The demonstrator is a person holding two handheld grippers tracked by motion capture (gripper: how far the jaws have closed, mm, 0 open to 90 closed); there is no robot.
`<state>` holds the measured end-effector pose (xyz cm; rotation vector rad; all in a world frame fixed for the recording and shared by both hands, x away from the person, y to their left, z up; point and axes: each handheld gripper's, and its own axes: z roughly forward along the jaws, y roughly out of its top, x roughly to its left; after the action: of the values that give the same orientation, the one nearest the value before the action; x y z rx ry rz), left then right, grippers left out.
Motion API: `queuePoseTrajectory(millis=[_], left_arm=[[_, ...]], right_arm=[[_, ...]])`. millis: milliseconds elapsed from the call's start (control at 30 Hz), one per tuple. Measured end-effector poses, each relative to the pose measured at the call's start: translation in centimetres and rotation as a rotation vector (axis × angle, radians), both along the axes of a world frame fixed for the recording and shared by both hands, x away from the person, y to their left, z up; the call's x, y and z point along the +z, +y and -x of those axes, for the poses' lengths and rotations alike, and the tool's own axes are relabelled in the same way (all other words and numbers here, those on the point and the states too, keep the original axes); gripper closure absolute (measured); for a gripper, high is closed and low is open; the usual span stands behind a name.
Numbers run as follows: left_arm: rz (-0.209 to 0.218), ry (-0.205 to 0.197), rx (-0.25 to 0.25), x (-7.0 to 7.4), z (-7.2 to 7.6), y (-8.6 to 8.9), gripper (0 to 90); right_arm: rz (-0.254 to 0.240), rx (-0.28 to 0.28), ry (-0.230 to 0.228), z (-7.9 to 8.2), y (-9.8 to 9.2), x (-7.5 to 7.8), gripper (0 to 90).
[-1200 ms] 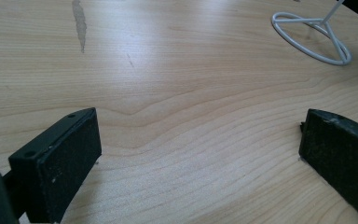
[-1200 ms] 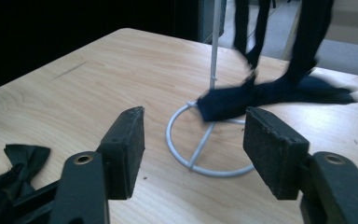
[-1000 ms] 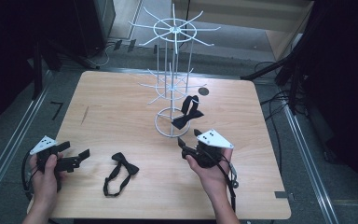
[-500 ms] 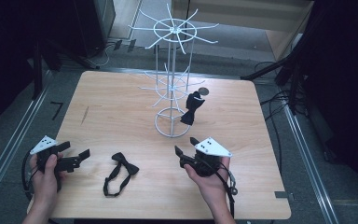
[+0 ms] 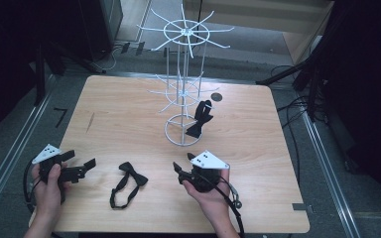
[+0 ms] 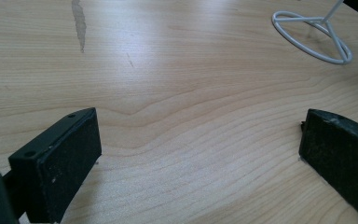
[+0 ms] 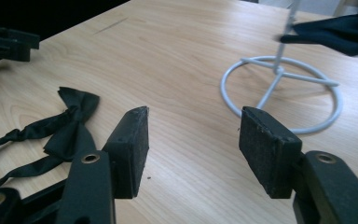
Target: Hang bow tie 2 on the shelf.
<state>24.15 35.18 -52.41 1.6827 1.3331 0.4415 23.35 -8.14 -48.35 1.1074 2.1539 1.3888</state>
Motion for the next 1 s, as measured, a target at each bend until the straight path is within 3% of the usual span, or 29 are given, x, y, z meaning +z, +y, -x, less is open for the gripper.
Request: queuePoseTrajectory(millis=[433,633,1000], left_arm=[[0.003,0.000,-0.001,0.0,0.0,0.0,0.0],[0.005,-0.002,0.001,0.0,0.0,0.0,0.0],[0.006,-0.003,0.001,0.0,0.0,0.0,0.0]], right_arm=[[0.018,0.072,0.025,0.2,3.1,-0.8,48.5],[0.054,0.129,0.023,0.6,5.0,-0.9,51.7],[0.072,0.171,0.046,0.5,7.2,-1.3,54.1]])
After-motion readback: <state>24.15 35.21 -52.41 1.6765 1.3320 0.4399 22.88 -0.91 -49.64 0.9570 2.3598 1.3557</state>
